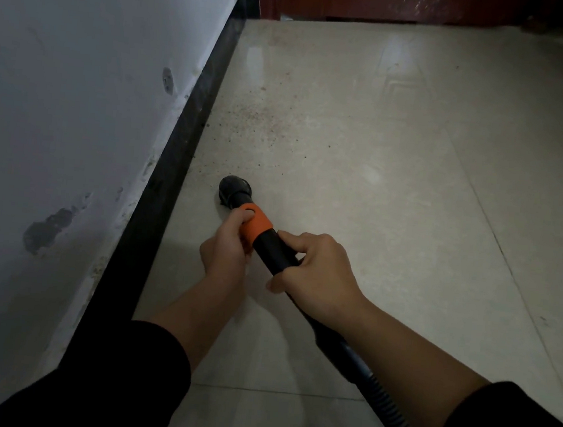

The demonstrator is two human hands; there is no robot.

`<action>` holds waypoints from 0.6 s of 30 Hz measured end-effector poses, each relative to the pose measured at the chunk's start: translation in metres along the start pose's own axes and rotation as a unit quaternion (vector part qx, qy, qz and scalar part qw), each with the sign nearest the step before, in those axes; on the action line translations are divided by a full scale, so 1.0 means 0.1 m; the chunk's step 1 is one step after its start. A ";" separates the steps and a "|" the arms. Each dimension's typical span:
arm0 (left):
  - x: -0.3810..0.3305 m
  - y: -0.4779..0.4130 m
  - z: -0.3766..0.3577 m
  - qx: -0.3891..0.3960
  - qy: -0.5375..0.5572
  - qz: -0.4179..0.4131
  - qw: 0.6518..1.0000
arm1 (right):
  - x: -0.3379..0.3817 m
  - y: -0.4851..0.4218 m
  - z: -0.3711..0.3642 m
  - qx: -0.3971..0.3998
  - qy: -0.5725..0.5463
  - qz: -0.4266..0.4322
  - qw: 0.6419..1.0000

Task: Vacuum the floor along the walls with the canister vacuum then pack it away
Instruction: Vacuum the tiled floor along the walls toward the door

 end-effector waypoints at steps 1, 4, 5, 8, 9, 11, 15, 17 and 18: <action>-0.01 -0.01 -0.05 0.002 0.001 -0.003 1.000 | -0.02 -0.04 0.02 -0.002 -0.001 -0.002 1.000; -0.01 -0.05 -0.18 0.012 -0.001 -0.010 1.000 | -0.09 -0.12 0.10 -0.003 -0.004 -0.019 1.000; -0.02 -0.05 -0.21 0.018 -0.008 -0.009 1.000 | -0.10 -0.14 0.13 -0.002 -0.005 -0.026 1.000; -0.02 -0.06 -0.30 0.038 -0.029 0.012 0.999 | -0.06 -0.17 0.22 0.009 0.011 -0.044 0.999; -0.04 -0.04 -0.31 0.038 -0.032 0.026 0.998 | -0.02 -0.17 0.25 0.017 0.026 -0.050 0.998; -0.08 0.00 -0.35 0.055 -0.051 0.054 0.996 | 0.07 -0.18 0.31 0.029 0.060 -0.063 0.996; -0.20 0.08 -0.49 0.099 -0.111 0.105 0.983 | 0.26 -0.28 0.45 0.060 0.122 -0.101 0.986; -0.29 0.11 -0.57 0.106 -0.123 0.122 0.979 | 0.34 -0.36 0.52 0.068 0.145 -0.122 0.980; -0.32 0.11 -0.62 0.106 -0.123 0.126 0.979 | 0.36 -0.40 0.55 0.069 0.150 -0.133 0.977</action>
Point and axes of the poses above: each hand's wrist, its own y-axis away from the middle knuckle, its own z-axis out of the back of the hand, x = y × z, the point moved 8 cm from there along -y, towards the middle knuckle, and after that the axes turned 6 degrees about -x, right-handed, at the moved point
